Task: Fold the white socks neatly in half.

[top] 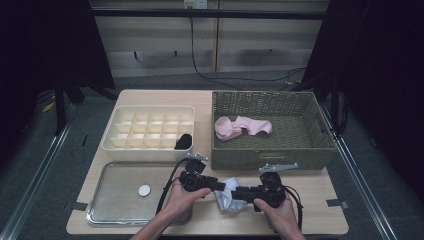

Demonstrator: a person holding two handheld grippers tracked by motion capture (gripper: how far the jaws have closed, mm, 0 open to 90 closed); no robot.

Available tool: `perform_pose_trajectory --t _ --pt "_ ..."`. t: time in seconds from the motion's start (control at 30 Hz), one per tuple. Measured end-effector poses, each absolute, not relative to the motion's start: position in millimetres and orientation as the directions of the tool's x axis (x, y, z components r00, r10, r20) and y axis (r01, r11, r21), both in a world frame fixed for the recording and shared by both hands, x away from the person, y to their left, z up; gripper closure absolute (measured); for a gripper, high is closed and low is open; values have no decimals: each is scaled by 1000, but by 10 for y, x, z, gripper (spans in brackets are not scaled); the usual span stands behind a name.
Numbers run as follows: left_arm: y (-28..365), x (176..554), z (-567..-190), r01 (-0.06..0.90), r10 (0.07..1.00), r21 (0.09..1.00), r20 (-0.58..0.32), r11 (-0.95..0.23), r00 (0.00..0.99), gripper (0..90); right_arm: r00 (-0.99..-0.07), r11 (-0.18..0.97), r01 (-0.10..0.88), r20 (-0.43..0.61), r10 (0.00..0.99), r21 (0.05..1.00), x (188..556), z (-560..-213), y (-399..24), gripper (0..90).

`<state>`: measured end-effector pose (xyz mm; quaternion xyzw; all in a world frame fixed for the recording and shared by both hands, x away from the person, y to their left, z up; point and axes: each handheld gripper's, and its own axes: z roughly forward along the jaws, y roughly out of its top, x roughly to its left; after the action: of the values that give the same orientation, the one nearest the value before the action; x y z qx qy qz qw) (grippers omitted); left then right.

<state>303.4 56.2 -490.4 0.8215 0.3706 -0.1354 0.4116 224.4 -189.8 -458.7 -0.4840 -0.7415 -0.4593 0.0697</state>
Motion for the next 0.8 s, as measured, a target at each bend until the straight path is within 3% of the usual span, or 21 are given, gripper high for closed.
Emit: perform_pose_trajectory --t 0.1,0.37,0.53,0.6,0.7,0.8 --pt "565 3029 -4898 718 501 577 -521 -390 691 535 -517 110 772 517 682 626 2253 -4518 -2006 694" --pt "566 3021 -4899 713 489 580 -525 -394 697 498 -447 127 824 497 744 552 2234 -4760 -1978 454" --pt "559 2983 -4884 710 477 579 -530 -401 701 434 -448 159 832 474 758 531 2231 -4819 -1919 392" --pt "557 2977 -4883 706 469 580 -531 -406 706 416 -449 168 832 464 764 528 2233 -4831 -1913 397" --pt "542 2972 -4903 707 469 572 -531 -415 705 366 -446 176 834 450 774 523 2228 -4876 -1895 592" --pt "531 2970 -4941 709 465 565 -537 -422 704 350 -446 175 834 452 773 523 2237 -4883 -1900 639"
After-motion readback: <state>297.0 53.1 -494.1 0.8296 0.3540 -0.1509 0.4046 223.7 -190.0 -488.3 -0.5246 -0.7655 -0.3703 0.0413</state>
